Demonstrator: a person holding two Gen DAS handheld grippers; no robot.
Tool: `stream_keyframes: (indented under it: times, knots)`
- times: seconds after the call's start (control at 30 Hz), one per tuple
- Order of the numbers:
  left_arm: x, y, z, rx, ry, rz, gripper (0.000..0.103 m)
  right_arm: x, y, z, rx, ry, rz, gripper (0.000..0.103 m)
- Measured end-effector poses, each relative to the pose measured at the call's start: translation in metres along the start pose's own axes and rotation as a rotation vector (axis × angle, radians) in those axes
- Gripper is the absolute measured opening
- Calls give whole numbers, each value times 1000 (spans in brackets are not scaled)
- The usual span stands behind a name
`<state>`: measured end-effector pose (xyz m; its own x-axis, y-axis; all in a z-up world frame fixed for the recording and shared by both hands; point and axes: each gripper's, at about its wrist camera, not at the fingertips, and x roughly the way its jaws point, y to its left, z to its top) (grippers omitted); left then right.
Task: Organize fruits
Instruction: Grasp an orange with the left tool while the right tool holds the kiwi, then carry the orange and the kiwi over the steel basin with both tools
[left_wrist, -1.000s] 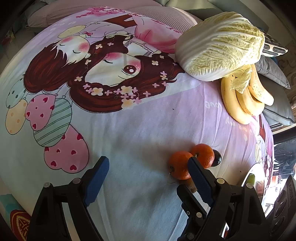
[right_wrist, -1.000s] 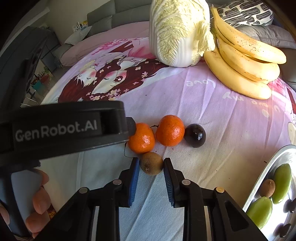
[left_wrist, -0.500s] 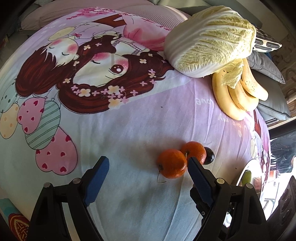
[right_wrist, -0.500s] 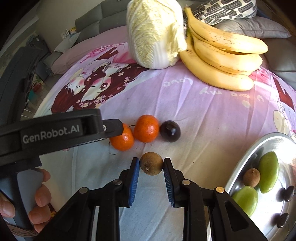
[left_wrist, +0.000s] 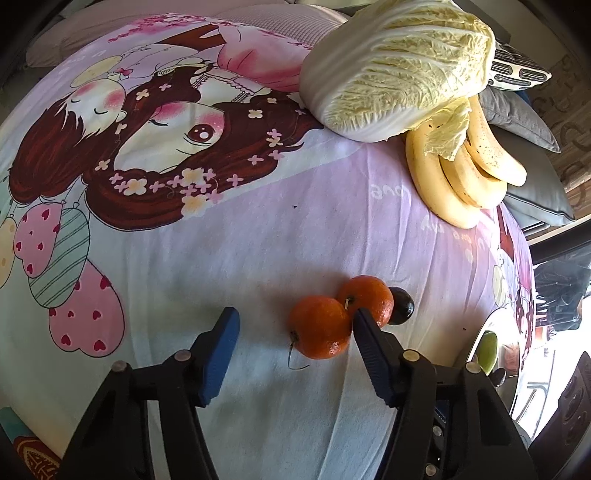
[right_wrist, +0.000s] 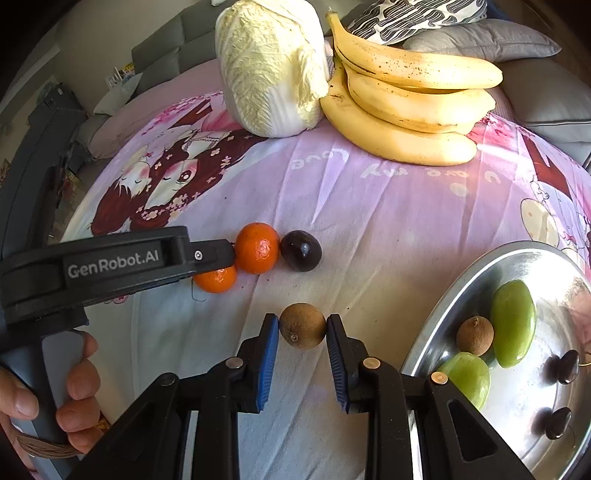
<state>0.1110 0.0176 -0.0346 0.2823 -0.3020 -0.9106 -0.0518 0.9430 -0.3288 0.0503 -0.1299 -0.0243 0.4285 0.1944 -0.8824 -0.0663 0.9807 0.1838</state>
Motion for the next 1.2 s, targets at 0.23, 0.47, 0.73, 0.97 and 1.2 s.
stream_keyframes:
  times: [0.23, 0.47, 0.73, 0.97, 1.2]
  knots:
    - [2, -14, 3, 32, -4, -39, 40, -1, -1, 0, 4, -1, 0, 29]
    - [2, -19, 1, 47, -12, -33, 36, -3, -1, 0, 7, -8, 3, 29]
    - [-6, -11, -1, 31, -28, -28, 36, -7, -3, 0, 18, -18, 6, 29]
    - [-18, -5, -3, 17, -50, -37, 36, -15, -3, -1, 19, -34, 7, 29]
    - [-31, 2, -8, 22, -85, -53, 36, -27, -7, -3, 34, -58, 6, 29]
